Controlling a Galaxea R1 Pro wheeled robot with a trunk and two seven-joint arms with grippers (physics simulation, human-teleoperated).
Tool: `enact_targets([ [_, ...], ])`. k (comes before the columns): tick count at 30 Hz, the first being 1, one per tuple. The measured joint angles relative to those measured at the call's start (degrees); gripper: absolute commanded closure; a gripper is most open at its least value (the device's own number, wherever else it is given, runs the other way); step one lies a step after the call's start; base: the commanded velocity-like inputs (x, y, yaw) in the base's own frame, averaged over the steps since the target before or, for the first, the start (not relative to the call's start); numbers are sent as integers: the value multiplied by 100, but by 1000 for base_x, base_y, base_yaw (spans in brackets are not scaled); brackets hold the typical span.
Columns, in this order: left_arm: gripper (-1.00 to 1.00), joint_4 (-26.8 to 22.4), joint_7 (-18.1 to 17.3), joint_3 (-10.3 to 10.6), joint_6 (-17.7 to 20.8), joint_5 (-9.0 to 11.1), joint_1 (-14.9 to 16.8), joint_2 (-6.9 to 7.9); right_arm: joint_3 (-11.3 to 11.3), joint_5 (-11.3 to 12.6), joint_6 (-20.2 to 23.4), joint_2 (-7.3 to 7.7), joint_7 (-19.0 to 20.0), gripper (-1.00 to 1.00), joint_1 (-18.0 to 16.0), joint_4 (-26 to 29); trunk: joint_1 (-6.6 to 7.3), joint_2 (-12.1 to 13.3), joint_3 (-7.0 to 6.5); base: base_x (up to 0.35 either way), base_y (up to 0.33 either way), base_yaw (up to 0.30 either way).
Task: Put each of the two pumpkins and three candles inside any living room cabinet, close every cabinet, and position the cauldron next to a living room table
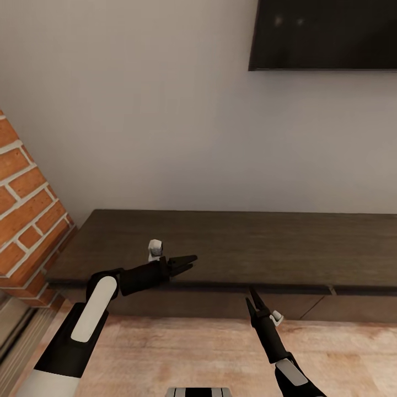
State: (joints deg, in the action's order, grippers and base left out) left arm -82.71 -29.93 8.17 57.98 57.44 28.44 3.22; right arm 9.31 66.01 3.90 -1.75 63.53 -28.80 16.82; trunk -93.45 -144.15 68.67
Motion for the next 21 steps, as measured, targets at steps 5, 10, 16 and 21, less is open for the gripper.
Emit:
enact_targets([
  [5,-100,-4,-1,0,0,-4,0,0,0,4,6,0,-5,-100,0,0,-1,0,0,32,0,0],
  [10,-100,-3,-1,0,0,-4,0,0,0,4,13,0,-8,-100,0,0,-2,0,0,4,0,0],
  [16,-100,-3,0,4,0,-4,0,0,0,4,10,0,-9,-100,0,0,-2,0,0,0,0,0],
  [21,-100,-2,-1,5,0,-4,0,0,0,4,3,0,-14,-100,0,0,-2,0,0,0,0,0],
])
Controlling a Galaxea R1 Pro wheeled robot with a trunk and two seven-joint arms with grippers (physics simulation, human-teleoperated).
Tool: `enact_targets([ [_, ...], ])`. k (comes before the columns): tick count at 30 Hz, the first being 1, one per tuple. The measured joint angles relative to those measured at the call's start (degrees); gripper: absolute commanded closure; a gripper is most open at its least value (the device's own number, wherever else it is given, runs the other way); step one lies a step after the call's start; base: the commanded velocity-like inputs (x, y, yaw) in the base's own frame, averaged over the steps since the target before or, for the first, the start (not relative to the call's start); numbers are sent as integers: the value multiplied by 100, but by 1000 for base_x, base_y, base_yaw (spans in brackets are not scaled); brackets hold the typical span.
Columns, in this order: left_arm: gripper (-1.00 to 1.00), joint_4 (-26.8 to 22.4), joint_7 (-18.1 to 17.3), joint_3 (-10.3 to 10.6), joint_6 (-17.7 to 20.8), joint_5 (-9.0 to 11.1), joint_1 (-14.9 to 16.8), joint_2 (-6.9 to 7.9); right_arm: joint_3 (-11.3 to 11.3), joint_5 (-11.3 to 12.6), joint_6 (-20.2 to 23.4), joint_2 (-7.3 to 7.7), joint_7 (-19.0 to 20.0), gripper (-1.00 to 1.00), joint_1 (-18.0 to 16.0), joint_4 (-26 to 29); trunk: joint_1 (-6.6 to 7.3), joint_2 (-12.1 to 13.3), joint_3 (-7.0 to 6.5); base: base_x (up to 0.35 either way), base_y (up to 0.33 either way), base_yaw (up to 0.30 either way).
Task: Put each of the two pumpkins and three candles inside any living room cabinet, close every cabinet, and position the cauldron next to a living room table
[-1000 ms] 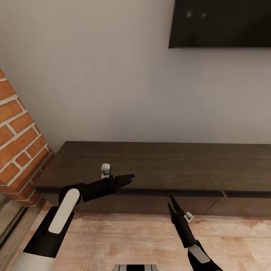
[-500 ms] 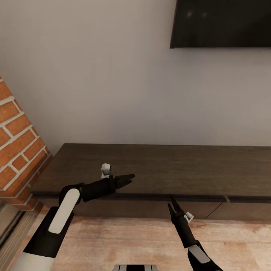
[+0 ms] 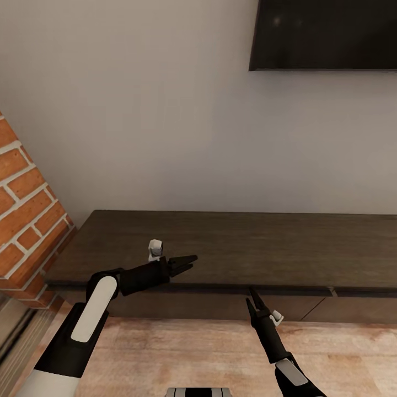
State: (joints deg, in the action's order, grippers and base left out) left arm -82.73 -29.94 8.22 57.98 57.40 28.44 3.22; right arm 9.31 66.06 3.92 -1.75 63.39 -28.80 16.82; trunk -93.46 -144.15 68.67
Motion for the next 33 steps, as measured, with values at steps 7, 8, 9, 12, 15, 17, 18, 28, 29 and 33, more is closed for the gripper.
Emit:
enact_targets([
  [7,-100,2,7,-2,0,0,0,0,0,0,-2,0,0,-100,0,0,0,0,0,0,0,0],
  [8,-100,2,8,-2,0,0,0,0,0,0,-2,0,-1,-100,0,0,0,0,0,19,0,0],
  [9,-100,2,8,-4,0,0,0,0,0,0,-2,0,-2,-100,0,0,0,0,0,39,0,0],
  [12,-100,0,10,-2,0,0,0,1,-1,2,4,1,12,-100,18,0,1,0,1,99,0,0],
  [15,-100,0,7,-1,0,0,-1,1,-4,13,11,1,32,-100,109,6,2,-1,1,148,0,0],
  [17,-100,0,4,-2,0,0,-1,1,-8,18,0,1,105,-100,198,12,2,-1,1,162,0,0],
  [18,-100,-2,4,-1,0,0,-1,1,-6,13,-1,1,138,-100,229,10,2,-1,1,70,0,0],
  [28,-100,0,7,-6,0,0,-1,1,-12,9,-4,0,180,-100,275,10,1,0,1,20,0,0],
  [29,-100,0,8,-7,0,0,-1,1,-13,11,-4,0,180,-100,275,10,1,0,1,1,0,0],
  [33,-100,0,9,-6,0,0,-1,1,-13,8,-7,1,175,100,275,10,1,0,1,0,0,0],
])
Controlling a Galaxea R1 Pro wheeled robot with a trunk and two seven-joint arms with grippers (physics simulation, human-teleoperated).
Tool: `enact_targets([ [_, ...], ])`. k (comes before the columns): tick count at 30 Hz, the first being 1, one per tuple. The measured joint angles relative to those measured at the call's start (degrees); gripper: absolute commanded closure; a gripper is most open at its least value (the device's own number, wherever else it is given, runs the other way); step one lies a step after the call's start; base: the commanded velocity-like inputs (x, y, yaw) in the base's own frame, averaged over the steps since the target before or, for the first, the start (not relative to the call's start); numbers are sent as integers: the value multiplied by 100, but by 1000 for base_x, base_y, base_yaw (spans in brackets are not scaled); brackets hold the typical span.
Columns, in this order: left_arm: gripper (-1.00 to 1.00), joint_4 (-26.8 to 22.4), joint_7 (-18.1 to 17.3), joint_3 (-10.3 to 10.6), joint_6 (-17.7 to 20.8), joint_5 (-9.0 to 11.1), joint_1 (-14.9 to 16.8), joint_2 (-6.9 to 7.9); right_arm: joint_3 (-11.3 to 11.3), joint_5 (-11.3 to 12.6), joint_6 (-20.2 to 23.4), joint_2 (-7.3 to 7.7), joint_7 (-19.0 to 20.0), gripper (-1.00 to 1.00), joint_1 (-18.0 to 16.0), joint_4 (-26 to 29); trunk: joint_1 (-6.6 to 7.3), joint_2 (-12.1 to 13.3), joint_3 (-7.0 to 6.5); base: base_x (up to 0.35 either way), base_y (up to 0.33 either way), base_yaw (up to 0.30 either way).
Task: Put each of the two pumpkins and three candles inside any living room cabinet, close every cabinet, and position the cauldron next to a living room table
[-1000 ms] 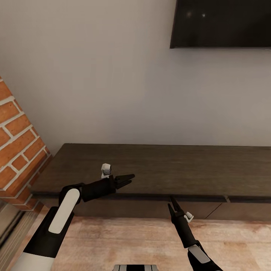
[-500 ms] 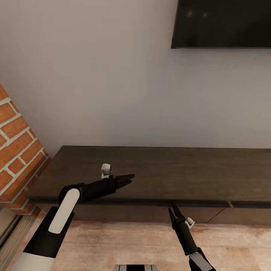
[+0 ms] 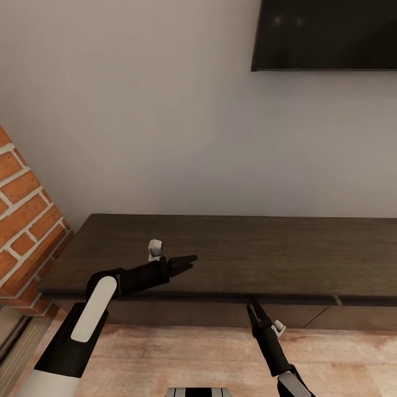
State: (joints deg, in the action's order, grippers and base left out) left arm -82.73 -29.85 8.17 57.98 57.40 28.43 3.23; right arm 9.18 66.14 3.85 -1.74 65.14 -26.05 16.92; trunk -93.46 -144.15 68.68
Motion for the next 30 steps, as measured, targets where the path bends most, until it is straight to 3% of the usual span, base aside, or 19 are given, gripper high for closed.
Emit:
enact_targets([
  [30,-100,0,-8,2,0,0,0,0,2,2,8,0,-4,100,1,0,0,0,0,0,0,0],
])
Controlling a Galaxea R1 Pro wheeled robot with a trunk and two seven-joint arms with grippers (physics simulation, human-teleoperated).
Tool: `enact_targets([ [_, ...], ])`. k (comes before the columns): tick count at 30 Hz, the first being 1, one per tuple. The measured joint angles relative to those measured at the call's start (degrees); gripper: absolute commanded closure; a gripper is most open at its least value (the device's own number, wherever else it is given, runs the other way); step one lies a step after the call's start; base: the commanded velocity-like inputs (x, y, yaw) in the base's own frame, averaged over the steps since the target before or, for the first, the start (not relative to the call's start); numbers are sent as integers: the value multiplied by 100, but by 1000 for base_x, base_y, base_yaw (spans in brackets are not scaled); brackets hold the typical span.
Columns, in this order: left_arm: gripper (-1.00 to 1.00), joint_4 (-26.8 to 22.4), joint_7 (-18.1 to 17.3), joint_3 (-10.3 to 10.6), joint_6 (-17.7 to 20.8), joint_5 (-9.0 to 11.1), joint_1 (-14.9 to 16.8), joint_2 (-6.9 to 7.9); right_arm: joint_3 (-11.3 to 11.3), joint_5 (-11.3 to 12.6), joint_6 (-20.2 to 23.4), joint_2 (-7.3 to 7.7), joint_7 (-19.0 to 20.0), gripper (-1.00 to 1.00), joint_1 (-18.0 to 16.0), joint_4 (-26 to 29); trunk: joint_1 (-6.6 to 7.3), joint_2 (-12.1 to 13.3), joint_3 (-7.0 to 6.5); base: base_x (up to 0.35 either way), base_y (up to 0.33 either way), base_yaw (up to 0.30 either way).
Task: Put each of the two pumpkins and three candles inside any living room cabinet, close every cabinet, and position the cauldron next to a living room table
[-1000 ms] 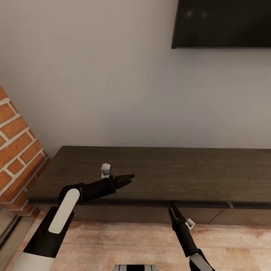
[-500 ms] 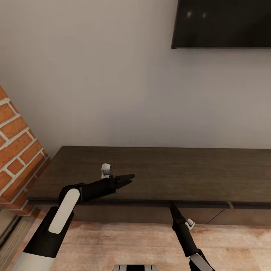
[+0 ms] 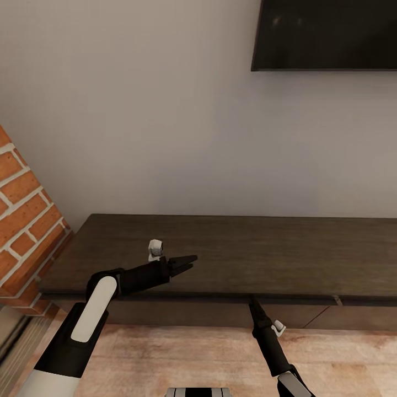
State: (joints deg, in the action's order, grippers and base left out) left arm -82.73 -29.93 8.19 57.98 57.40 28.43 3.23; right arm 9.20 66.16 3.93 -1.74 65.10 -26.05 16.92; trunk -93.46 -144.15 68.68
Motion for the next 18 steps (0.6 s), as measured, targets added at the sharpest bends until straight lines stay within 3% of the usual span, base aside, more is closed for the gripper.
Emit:
enact_targets([
  [5,-100,0,0,3,1,4,0,0,-4,1,1,0,-140,100,37,1,13,6,-110,0,0,0],
  [18,-100,0,0,4,0,0,0,0,1,-4,2,0,-167,100,38,-5,13,7,-111,0,0,0],
])
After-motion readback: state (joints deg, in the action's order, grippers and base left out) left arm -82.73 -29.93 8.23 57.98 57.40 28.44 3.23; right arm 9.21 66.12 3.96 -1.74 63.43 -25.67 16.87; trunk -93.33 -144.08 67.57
